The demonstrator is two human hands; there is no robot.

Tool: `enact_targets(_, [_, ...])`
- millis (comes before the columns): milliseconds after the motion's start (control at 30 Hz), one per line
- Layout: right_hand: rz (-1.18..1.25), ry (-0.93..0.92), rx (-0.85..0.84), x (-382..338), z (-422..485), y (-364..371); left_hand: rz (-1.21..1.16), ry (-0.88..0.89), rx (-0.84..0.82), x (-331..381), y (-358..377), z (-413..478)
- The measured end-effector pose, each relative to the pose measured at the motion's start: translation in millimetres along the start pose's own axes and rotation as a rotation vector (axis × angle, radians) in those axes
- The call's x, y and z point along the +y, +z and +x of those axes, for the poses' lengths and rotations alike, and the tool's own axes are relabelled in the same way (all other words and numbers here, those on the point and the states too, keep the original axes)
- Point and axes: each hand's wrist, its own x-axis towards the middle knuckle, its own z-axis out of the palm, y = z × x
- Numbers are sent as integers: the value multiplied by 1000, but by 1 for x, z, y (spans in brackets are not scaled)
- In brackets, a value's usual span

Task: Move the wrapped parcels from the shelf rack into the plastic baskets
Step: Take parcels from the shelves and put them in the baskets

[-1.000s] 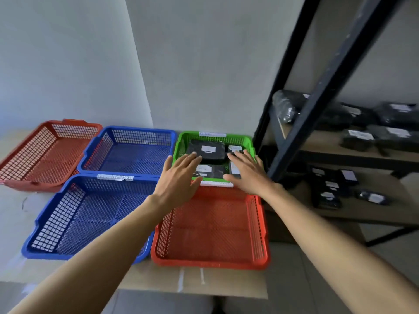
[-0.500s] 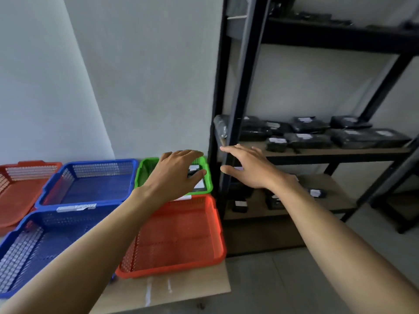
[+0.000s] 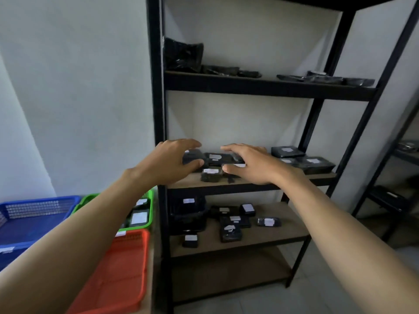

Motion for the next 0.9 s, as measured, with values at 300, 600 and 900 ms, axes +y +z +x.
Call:
enact_targets(300, [8,-21,83,102,-13,-71,-8,39,43,83,24,83])
enact_targets(600, [49,47,212,199,25,-102,-91,92,143,107,47,197])
enact_targets(900, [41,158,104,296,65,-151,-123,185,47,123,77,330])
